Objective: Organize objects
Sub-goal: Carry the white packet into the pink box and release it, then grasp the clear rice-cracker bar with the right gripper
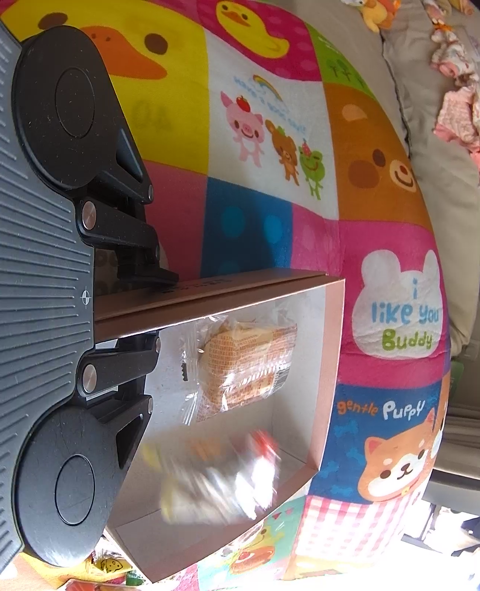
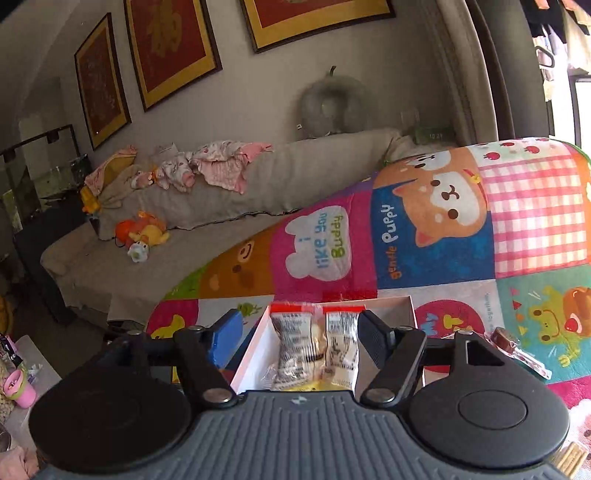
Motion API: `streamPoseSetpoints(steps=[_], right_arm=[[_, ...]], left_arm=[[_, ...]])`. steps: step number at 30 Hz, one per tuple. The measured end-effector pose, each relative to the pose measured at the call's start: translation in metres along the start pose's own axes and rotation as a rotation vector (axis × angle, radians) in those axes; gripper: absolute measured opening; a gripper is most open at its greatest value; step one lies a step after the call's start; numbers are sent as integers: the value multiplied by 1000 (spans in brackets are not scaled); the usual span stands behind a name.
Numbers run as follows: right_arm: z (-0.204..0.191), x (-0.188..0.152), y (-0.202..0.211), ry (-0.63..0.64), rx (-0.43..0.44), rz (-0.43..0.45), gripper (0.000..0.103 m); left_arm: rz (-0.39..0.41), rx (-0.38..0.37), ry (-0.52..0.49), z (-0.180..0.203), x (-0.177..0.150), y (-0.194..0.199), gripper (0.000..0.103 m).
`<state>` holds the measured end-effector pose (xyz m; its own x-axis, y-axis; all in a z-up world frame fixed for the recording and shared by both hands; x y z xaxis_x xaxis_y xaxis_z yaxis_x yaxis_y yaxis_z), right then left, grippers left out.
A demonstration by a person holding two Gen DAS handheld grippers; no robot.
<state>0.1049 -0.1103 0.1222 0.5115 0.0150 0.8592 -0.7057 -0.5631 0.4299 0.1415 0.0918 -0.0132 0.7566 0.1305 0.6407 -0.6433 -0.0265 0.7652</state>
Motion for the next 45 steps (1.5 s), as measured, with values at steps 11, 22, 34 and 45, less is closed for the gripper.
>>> streamPoseSetpoints(steps=[11, 22, 34, 45], right_arm=[[67, -101, 50, 25, -296, -157, 78], [85, -129, 40, 7, -384, -195, 80], [95, -114, 27, -12, -358, -182, 55], [146, -68, -26, -290, -129, -246, 35]], left_arm=[[5, -1, 10, -1, -1, 0, 18], [7, 0, 15, -1, -1, 0, 18], [7, 0, 15, -1, -2, 0, 19], [7, 0, 14, -1, -2, 0, 19]])
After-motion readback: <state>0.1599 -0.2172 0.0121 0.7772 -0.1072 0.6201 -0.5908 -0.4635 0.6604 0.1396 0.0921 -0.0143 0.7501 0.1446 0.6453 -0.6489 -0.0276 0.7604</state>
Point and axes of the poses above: each gripper's, at about its wrist camera, not at the fingertips, and y roughly against the way its jaws point, z to its right, x to its top, the point moved 4 cm from there along -y, roughly the way its jaws point, and after that the axes turned 5 degrees about x, right-handed, at the moved point
